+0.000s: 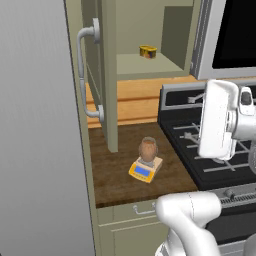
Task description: Pick the honey bottle and place it on the digital scale for weighing, and close the cabinet.
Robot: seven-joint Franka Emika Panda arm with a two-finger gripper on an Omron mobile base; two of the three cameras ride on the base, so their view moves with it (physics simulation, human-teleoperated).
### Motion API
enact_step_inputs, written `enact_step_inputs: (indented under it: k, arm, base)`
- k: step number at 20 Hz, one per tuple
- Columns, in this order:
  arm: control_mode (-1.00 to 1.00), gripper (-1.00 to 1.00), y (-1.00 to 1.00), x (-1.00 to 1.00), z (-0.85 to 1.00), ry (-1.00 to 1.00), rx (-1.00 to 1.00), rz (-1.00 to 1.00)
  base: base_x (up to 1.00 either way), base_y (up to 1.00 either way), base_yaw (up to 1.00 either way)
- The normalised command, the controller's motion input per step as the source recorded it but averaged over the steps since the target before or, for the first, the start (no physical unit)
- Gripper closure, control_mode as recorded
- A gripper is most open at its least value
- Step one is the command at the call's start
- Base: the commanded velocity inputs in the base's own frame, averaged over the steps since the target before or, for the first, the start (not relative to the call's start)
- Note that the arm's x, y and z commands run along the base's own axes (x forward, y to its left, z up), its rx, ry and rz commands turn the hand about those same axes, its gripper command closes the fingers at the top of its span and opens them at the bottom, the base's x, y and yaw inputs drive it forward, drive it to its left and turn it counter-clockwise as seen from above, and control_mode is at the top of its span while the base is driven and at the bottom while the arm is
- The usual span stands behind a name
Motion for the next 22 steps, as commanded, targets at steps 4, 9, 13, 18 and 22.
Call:
enact_step_inputs:
  k: [4,9,13,18,22]
  arm:
    - [-1.00,-1.00,0.94,-1.00,0.02,-0.51,0.00,0.00]
    - [-1.00,-1.00,0.92,-1.00,0.00,-0.32,-0.01,0.00]
    - [-1.00,-1.00,0.80,-0.95,-0.06,-0.15,0.00,0.01]
    - [-1.00,-1.00,0.70,-0.07,-0.40,-0.01,-0.03,-0.03]
    - [-1.00,-1.00,0.61,0.44,-0.25,-0.04,-0.02,-0.17]
  base:
    - [0.00,0.00,0.00]
    - [0.00,0.00,0.00]
    - [0.00,0.00,0.00]
    - [0.00,0.00,0.00]
    - [0.00,0.00,0.00]
